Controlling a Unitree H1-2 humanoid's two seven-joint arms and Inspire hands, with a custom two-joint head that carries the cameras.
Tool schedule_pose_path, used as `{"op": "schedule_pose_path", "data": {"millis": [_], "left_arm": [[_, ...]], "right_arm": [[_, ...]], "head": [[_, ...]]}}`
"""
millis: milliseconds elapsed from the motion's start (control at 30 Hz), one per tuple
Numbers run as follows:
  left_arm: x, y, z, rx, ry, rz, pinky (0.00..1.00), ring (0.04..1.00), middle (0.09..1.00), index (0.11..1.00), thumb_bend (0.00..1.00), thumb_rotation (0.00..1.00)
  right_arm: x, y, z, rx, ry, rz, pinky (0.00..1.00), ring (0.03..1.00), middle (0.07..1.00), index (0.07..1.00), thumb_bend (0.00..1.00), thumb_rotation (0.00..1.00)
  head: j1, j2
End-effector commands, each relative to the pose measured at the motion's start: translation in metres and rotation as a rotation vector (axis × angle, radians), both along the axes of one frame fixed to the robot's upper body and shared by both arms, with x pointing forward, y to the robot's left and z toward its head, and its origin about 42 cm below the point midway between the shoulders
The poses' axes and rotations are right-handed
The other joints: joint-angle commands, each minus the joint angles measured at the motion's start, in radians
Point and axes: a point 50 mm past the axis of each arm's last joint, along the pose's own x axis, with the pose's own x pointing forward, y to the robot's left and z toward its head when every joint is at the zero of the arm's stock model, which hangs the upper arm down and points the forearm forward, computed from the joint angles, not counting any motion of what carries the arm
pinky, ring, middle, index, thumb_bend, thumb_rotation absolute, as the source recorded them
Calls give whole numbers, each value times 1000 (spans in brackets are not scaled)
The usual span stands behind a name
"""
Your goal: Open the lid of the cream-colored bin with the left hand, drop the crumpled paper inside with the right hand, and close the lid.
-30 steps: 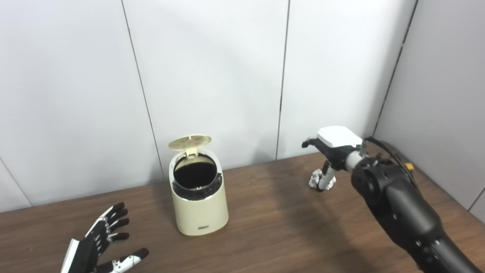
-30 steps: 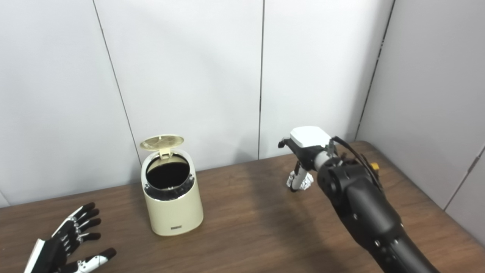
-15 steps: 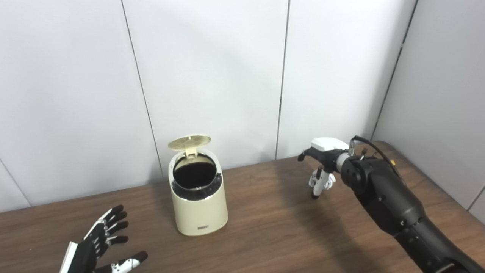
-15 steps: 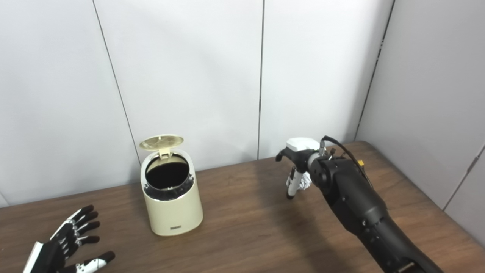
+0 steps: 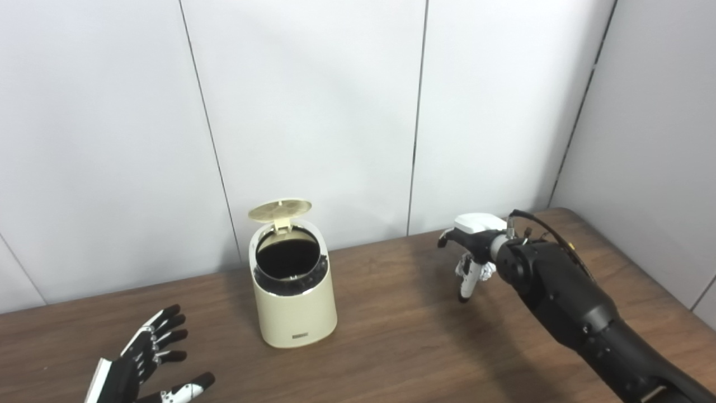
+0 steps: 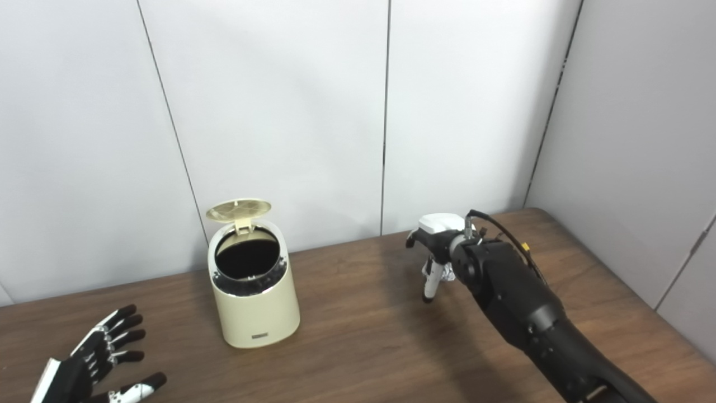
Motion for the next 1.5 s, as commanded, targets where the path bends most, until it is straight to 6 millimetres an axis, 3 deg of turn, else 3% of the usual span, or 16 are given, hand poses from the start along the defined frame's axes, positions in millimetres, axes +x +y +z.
{"op": "schedule_pose_path", "data": {"millis": [0,533,700,933,1133,1267,1467], "left_arm": [[3,5,20,6,-72,-4,701,819,864,922,707,0],[4,7,20,18,-69,-10,696,822,868,921,694,0],[3,8,20,28,-67,-10,713,822,866,919,693,0],[4,7,20,21,-64,-14,696,820,865,917,690,0],[4,7,20,28,-69,-9,705,817,862,917,686,0],[3,6,22,30,-69,-9,699,814,860,915,678,0],[3,5,22,29,-64,-10,700,817,861,914,681,0]], "right_arm": [[7,-11,36,-38,-90,-34,696,861,917,851,878,131],[-1,-32,27,-17,-51,-84,604,815,906,808,863,80],[-2,-36,22,7,-63,-82,655,851,920,807,862,67],[-5,-36,17,30,-79,-75,655,822,900,802,843,75],[-3,-35,13,25,-95,-46,655,770,811,764,823,54],[-3,-36,9,69,-119,-20,585,640,683,682,783,2],[-3,-34,6,118,-119,-13,571,640,695,689,776,0]], "head": [[-3,3],[-8,11],[-9,12],[-10,14],[-7,21],[-5,21],[-6,25]]}}
